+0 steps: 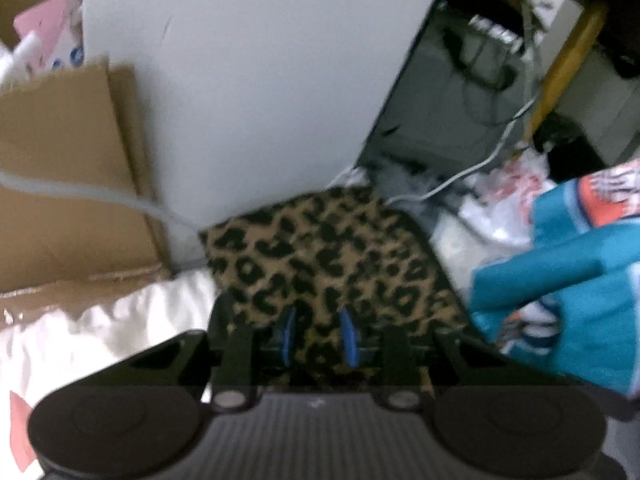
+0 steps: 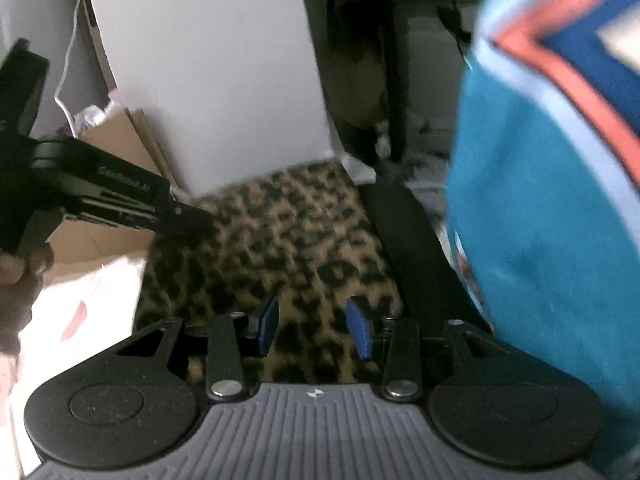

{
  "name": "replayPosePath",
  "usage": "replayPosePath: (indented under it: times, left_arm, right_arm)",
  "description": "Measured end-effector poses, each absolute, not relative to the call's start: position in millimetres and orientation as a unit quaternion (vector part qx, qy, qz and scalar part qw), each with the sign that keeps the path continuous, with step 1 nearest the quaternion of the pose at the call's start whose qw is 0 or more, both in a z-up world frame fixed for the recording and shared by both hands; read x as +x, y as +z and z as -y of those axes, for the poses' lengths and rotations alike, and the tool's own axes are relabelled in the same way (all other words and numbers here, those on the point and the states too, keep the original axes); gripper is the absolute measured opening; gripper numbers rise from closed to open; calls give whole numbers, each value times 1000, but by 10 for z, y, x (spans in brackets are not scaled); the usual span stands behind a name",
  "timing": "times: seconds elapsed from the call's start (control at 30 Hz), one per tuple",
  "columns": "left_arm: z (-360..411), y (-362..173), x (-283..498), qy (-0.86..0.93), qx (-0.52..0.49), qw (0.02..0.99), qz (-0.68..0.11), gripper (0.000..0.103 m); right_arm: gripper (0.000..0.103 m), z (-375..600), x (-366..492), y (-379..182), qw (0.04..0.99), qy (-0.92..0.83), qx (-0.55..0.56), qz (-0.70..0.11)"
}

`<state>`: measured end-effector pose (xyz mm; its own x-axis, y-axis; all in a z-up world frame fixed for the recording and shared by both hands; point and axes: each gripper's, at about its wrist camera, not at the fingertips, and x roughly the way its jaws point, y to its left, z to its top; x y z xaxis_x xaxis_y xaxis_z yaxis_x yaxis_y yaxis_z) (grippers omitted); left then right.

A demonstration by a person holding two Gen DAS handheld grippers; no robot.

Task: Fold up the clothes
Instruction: 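Carry the leopard-print garment with both tools toward the bed's edge beside the teal cloth, then lower the folded garment onto the bed with both tools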

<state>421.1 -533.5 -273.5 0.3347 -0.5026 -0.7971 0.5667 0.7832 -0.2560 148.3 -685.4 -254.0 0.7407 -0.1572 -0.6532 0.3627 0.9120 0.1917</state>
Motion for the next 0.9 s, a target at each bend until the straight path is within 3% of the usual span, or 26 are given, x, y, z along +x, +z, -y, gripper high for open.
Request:
replayPosePath:
  times: [0.07, 0.37, 0.4, 0.47, 0.9]
  left_arm:
    - [5314, -2882, 4244, -320, 32, 813, -485, 14]
    - [5343, -2928, 4230, -333, 55, 812, -477, 14]
    - [5328, -2893, 4218, -334, 51, 811, -477, 14]
    - [5262, -2813, 4168, -340, 38, 811, -475, 25]
    - [5130, -2634, 3512, -410, 72, 785, -459, 25]
  right_arm:
    - [45, 6869, 1398, -2633, 916, -146, 159, -339]
    - [44, 6914, 1139, -2805, 907, -156, 156, -359]
    - [44, 6910, 1115, -2802, 906, -158, 158, -360]
    - [44, 6896, 1069, -2782, 905, -161, 163, -358]
    - [45, 6652, 1110, -2627, 913, -154, 180, -334]
